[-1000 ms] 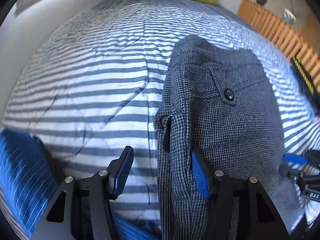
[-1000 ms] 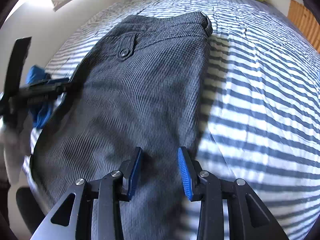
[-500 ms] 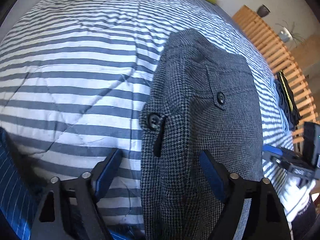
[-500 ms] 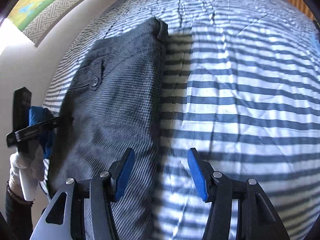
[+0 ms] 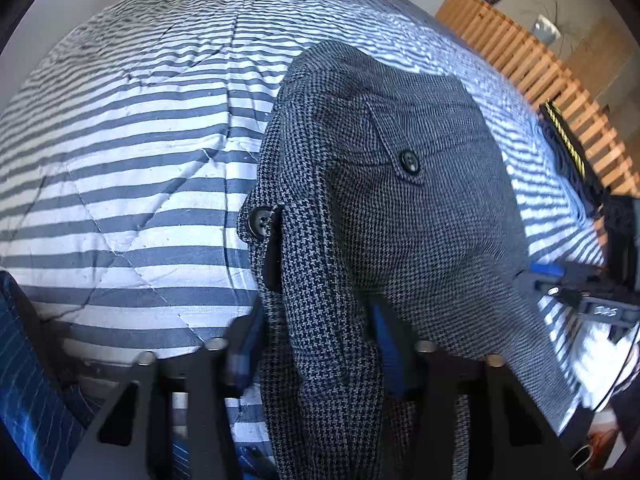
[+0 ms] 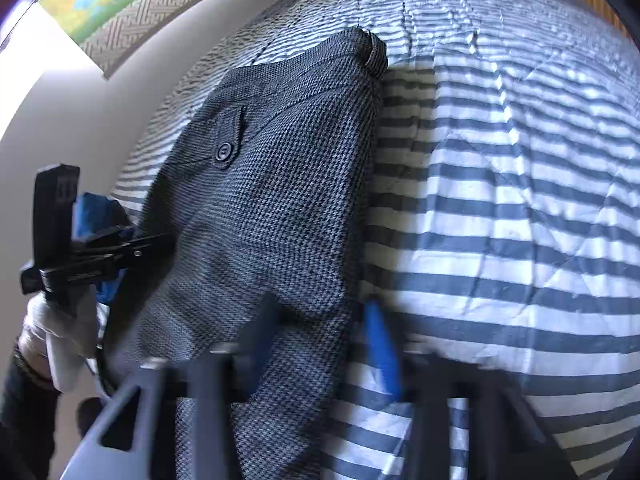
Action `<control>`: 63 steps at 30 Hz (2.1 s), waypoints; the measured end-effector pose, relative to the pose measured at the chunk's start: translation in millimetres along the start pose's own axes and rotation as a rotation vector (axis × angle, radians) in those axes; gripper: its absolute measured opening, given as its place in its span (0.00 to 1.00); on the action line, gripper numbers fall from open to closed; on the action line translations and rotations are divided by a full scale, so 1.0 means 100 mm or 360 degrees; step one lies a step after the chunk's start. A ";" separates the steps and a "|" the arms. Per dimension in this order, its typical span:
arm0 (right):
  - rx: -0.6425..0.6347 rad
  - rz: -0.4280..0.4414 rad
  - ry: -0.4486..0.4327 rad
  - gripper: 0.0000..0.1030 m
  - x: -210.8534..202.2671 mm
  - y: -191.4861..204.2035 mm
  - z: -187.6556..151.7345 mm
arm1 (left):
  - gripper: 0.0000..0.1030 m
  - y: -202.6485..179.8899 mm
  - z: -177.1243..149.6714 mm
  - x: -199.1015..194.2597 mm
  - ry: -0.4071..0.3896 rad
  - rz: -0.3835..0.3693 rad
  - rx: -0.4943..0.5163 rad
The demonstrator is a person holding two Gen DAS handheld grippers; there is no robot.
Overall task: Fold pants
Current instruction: 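Grasp the folded grey shorts with both tools and lift them, then carry the folded shorts with both tools toward the dark clothing stack by the rail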
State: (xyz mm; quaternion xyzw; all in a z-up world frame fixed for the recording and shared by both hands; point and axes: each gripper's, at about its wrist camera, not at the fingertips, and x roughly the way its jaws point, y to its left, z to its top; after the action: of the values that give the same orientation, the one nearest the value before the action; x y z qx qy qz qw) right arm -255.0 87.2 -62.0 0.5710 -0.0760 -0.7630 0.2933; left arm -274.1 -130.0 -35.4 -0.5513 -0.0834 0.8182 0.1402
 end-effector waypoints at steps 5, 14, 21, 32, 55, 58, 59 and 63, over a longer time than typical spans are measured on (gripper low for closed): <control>0.0064 0.0053 -0.0061 0.05 -0.05 0.02 -0.02 | 0.14 0.04 -0.05 -0.15 -0.0094 -0.0144 -0.0132; 0.0057 0.0194 -0.0350 0.03 -1.06 0.23 -0.08 | 0.11 -0.25 -0.16 -1.06 -0.0343 -0.0426 -0.0177; -0.0019 0.0184 -0.0601 0.03 -2.09 0.46 -0.32 | 0.12 -1.01 -0.29 -2.00 -0.0530 -0.0521 -0.0018; 0.0085 -0.0100 -0.0977 0.03 -3.55 -0.07 -0.85 | 0.12 -2.66 0.01 -2.14 -0.0512 -0.0825 0.0178; 0.0629 -0.0919 -0.1081 0.03 -4.58 -2.92 0.32 | 0.12 -5.57 2.32 0.33 -0.0112 -0.1091 0.0143; 0.0678 -0.0979 -0.1044 0.03 -4.39 -3.34 0.66 | 0.12 -5.63 2.72 0.75 -0.0073 -0.1117 0.0054; 0.0678 -0.1001 -0.1038 0.03 -4.33 -3.43 0.75 | 0.12 -5.62 2.79 0.83 -0.0075 -0.1125 0.0037; 0.0680 -0.1089 -0.0992 0.03 -4.09 -3.82 1.14 | 0.12 -5.60 3.17 1.24 -0.0088 -0.1113 -0.0037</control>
State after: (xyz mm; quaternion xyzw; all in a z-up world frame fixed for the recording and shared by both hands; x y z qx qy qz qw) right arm -425.4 592.8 142.1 0.3557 -0.1230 -0.9168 -0.1332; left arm -533.9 445.4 138.2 -0.4686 -0.2801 0.7344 0.4034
